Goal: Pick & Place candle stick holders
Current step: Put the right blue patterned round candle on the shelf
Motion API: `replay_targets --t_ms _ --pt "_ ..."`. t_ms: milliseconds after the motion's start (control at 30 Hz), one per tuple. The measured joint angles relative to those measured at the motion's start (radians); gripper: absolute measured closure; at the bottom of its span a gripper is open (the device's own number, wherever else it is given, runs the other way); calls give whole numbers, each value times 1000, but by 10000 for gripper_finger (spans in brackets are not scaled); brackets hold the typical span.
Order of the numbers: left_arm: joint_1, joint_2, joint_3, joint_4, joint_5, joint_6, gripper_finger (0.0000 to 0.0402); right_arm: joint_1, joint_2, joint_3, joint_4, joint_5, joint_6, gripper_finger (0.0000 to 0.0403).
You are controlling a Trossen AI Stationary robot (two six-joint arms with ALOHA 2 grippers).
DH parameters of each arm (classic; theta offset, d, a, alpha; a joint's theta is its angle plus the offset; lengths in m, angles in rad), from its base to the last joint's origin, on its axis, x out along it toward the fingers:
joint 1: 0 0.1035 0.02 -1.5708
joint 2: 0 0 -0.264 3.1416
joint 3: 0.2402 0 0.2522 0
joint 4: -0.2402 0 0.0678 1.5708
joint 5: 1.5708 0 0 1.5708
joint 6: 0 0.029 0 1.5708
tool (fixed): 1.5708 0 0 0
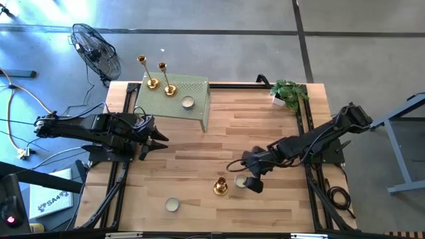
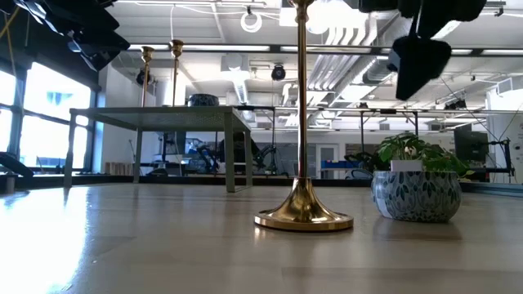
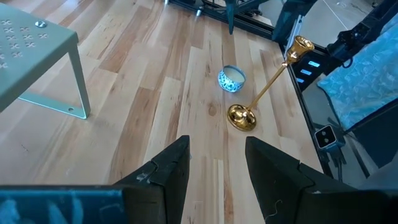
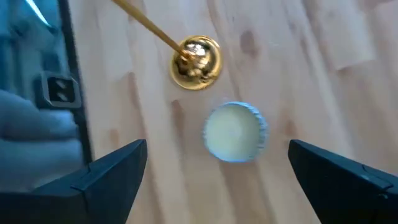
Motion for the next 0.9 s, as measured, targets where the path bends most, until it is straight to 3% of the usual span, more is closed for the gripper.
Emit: replay_targets --t_ms 267,467,567,700,900 --pt "0 0 0 0 14 -21 247 37 139 209 -300 140 -270 18" --pt "0 0 0 -1 17 -40 247 29 225 311 -382 170 -515 18" --pt "0 0 0 -2 33 -44 247 21 244 307 -379 134 -570 18" --pt "0 0 0 -10 65 -44 247 20 264 294 -320 7 -602 18" --pt "0 0 0 -42 70 -44 247 23 315 290 -282 11 -620 18"
